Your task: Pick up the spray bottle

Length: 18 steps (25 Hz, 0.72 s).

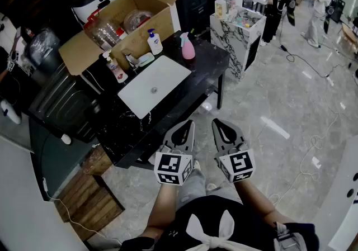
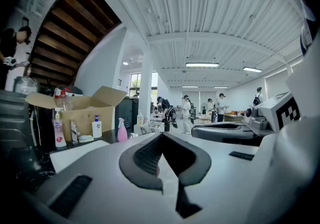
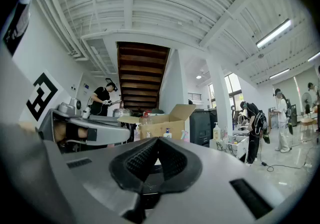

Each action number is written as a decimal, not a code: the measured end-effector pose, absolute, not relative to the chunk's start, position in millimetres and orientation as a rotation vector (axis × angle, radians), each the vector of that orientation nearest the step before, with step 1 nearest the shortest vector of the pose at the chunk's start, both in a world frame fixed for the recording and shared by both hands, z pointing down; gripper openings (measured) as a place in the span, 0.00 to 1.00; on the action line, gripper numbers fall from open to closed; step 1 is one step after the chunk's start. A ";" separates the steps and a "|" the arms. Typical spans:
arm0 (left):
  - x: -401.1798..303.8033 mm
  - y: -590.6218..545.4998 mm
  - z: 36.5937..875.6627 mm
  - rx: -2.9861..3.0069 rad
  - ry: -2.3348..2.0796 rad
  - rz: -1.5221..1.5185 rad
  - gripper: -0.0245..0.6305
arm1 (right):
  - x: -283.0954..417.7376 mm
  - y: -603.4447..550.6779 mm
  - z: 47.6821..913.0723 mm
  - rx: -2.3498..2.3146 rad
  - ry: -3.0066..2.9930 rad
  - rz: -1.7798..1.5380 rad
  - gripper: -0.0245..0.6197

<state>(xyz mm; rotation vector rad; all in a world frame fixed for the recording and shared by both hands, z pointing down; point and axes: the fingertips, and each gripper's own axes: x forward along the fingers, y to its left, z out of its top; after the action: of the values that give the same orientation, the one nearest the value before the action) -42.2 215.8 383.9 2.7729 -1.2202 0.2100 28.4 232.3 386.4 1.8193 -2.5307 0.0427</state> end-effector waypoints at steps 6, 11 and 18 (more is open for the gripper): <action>-35.9 204.4 384.3 2.774 -1.215 0.215 0.08 | 33.5 219.3 389.5 1.820 -2.547 0.078 0.08; -35.8 184.2 386.6 2.772 -1.213 0.223 0.08 | 32.9 197.7 393.1 1.823 -2.548 0.094 0.08; -40.1 140.5 392.1 2.755 -1.205 0.228 0.08 | 29.8 152.7 398.6 1.816 -2.539 0.110 0.08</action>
<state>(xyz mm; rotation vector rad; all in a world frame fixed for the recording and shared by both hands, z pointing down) -40.1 140.5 392.1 2.7553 -1.2054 0.2285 29.8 152.7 398.6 1.8162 -2.5388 0.1104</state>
